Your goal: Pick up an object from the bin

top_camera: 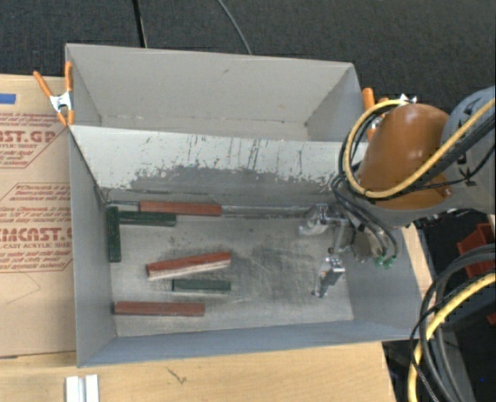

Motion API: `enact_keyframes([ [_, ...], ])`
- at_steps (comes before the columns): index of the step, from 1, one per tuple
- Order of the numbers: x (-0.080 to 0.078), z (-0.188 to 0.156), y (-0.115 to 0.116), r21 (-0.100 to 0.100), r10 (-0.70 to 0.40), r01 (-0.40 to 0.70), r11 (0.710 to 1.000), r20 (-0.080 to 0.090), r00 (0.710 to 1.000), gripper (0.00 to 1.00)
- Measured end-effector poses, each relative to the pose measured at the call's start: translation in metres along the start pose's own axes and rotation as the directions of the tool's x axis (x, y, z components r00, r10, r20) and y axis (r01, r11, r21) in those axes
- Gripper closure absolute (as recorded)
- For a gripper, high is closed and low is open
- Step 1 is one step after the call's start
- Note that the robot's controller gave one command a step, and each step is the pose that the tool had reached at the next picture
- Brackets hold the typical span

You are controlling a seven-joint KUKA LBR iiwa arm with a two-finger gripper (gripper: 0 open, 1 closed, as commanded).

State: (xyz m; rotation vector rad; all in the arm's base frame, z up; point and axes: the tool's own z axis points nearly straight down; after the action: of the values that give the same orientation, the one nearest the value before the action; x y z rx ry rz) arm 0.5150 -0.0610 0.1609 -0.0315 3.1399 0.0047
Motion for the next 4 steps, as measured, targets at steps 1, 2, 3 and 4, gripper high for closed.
enact_keyframes([
  [1, -0.022, -0.003, 0.033, 0.007, -0.133, 0.133, 0.991, 0.004, 0.991, 0.00],
  [2, -0.033, 0.055, 0.057, 0.002, -0.108, 0.108, 0.994, 0.006, 0.994, 0.00],
  [3, -0.025, 0.083, 0.099, 0.003, -0.079, 0.079, 0.997, 0.017, 0.997, 1.00],
  [4, -0.021, 0.088, 0.099, 0.003, -0.079, 0.079, 0.997, 0.003, 0.997, 0.00],
])
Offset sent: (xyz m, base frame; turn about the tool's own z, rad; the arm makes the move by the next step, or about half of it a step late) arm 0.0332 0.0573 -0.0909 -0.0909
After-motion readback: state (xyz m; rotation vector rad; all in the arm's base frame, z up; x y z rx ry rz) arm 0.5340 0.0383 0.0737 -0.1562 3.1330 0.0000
